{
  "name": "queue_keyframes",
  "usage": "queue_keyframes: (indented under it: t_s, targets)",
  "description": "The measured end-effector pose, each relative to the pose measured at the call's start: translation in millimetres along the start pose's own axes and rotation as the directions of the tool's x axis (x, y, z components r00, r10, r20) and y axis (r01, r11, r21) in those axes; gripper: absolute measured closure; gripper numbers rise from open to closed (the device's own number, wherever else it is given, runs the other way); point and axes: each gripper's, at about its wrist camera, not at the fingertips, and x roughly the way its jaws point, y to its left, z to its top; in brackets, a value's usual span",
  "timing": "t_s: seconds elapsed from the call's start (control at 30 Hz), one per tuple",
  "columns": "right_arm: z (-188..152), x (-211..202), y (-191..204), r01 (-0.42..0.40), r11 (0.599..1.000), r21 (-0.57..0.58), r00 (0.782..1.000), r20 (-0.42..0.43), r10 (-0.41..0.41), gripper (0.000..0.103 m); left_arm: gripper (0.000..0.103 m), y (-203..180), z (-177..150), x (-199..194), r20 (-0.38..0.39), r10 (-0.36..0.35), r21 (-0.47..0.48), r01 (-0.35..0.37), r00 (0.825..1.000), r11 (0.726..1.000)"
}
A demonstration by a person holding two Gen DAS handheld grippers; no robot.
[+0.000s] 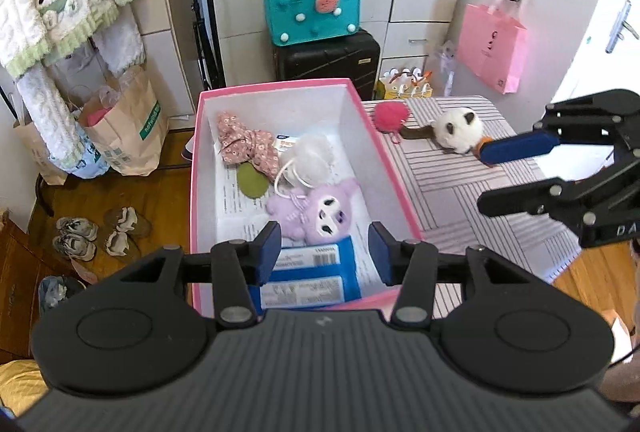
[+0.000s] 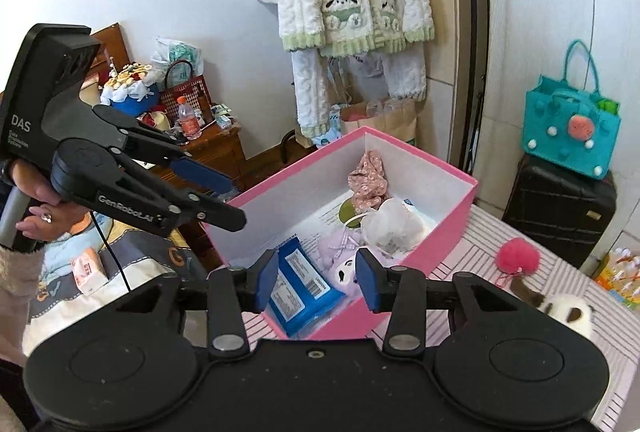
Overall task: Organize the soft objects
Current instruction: 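Open the left tool dropping the scrunchie while the right tool releases the bath puff into the box, then withdraw both tools from the box toward the plush and orange sponge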
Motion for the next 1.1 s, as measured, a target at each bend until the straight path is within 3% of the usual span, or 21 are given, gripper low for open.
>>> queue_keyframes:
  t_s: [0.23,0.67,1.1]
  targets:
    - [-16.6,-38.7,17.1,0.028,0.999,-0.035,0.999,0.017,-0.028,0.046,0.049,-29.6,-18.0,-26.7,0.017,-0.001,0.044,0.0,1.0,0.999]
    - [-66.3,-83.8,34.1,0.075,0.995,-0.061,0.997,0.034,-0.073,0.031,0.039,-88.2,-52.8,-38.9,0.006,-0.03,0.159,0.029,1.0,0.987]
    - [-126.2,-94.6,19.2,0.097,0.995,-0.029,0.995,0.022,-0.096,0.024,0.03,-117.4,-78.5,-6.5,-0.038,-0.091,0.163,0.096,0.995,0.982]
